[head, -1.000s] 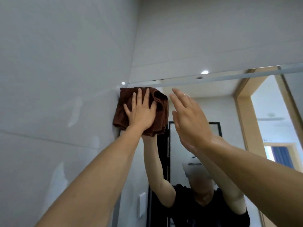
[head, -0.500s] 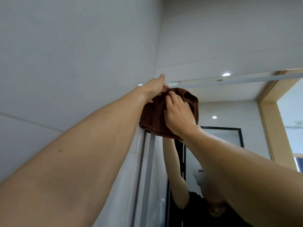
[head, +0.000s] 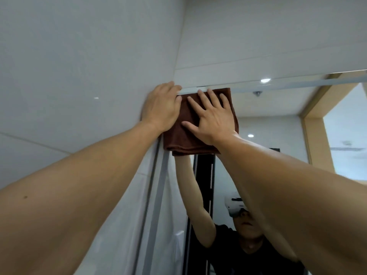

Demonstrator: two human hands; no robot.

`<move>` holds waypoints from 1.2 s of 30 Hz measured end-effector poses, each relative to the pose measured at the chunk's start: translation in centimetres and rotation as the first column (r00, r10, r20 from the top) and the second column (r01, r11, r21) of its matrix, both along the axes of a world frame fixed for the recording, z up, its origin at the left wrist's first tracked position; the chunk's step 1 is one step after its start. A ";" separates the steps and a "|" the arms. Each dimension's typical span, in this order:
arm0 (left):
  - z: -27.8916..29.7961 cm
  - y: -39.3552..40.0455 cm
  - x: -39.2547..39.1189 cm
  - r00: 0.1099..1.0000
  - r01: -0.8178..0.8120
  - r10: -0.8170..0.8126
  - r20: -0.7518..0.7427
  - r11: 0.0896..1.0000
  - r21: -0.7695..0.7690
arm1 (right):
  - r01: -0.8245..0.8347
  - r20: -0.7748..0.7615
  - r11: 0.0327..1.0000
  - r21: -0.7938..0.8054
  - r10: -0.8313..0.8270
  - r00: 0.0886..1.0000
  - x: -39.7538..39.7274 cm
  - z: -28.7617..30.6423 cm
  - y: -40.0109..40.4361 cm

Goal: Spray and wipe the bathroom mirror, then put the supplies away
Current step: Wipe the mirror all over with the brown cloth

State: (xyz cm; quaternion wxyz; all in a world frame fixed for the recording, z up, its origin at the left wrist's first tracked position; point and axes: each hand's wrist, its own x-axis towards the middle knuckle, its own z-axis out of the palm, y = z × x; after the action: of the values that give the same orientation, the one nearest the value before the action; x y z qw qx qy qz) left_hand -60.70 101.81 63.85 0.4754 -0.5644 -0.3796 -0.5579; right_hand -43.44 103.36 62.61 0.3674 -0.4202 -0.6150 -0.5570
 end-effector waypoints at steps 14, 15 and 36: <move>-2.9 -0.4 9.7 0.993 -0.099 0.101 0.059 0.994 -0.047 | 0.152 -0.218 0.987 0.054 -0.137 0.966 26.8 2.3 -7.3; -3.3 -0.8 10.5 0.993 -0.098 0.103 0.060 0.992 -0.078 | 0.177 -0.230 0.983 0.050 -0.161 0.960 28.5 2.1 -7.7; -4.4 -5.9 18.5 0.978 0.207 -0.201 0.052 0.962 -0.178 | 0.114 -0.318 0.993 0.016 -0.104 0.942 16.0 -0.1 -3.8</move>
State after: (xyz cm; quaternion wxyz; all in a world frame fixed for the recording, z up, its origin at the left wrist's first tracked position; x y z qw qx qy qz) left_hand -42.23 95.87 59.45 0.3554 -0.6322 -0.3767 -0.5763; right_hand -27.46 99.58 62.55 0.4370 -0.5313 -0.5144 -0.5121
